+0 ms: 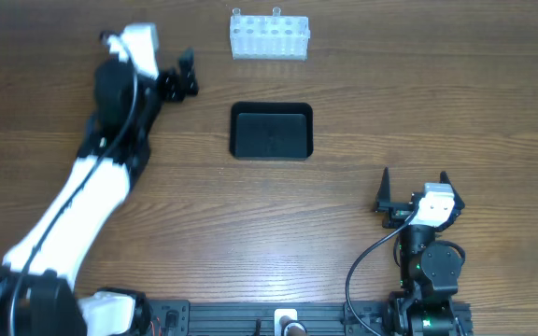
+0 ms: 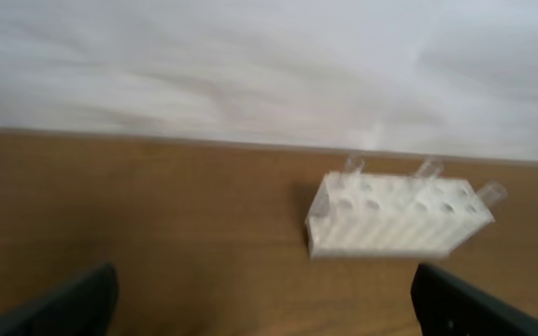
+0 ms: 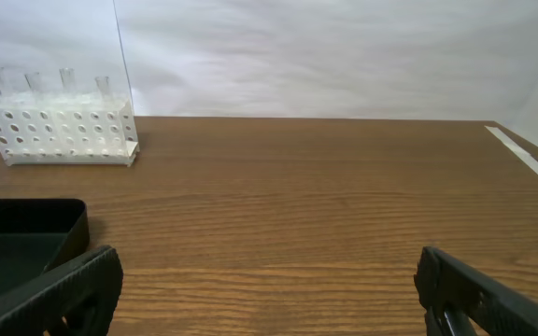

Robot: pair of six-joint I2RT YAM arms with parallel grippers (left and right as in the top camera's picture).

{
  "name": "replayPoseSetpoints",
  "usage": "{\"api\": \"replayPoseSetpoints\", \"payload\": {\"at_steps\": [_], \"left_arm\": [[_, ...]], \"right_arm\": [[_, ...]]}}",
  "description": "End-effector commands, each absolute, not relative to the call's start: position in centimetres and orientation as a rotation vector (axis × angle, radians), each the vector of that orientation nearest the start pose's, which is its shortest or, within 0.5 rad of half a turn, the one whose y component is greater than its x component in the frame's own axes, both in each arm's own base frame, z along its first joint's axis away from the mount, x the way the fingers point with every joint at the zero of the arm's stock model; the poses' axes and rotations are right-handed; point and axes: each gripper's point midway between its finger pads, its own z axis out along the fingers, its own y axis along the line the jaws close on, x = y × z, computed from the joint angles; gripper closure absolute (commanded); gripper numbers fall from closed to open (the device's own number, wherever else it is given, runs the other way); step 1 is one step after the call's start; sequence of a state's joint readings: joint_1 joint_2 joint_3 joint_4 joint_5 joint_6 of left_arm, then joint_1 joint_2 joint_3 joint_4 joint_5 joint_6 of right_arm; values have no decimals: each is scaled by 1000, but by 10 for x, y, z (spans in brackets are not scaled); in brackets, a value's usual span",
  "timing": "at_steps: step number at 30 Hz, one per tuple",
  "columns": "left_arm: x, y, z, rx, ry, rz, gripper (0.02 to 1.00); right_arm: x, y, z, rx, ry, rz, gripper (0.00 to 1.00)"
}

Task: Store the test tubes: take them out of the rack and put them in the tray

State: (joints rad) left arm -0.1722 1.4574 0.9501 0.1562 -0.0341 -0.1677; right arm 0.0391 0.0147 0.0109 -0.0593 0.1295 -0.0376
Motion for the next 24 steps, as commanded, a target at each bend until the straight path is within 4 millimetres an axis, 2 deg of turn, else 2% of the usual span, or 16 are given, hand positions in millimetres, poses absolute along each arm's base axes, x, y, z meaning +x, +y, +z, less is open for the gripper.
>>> {"api": "replayPoseSetpoints", "payload": {"at_steps": [1, 7, 11, 14, 18, 24], "left_arm": [[504, -91, 237, -54, 1969, -156, 23], [548, -127, 226, -8, 2036, -156, 20], [569, -144, 210, 6, 2086, -129, 23], [590, -164, 192, 30, 2124, -122, 23], [606, -172, 177, 32, 2133, -113, 20], [619, -170, 154, -36, 2153, -97, 20]], "right_arm": [[246, -10, 159, 24, 1637, -100, 9], [246, -10, 159, 24, 1637, -100, 7], [246, -10, 159, 24, 1637, -100, 9], [246, -10, 159, 24, 1637, -100, 7], [246, -10, 159, 24, 1637, -100, 7], [246, -10, 159, 24, 1637, -100, 7]]}}
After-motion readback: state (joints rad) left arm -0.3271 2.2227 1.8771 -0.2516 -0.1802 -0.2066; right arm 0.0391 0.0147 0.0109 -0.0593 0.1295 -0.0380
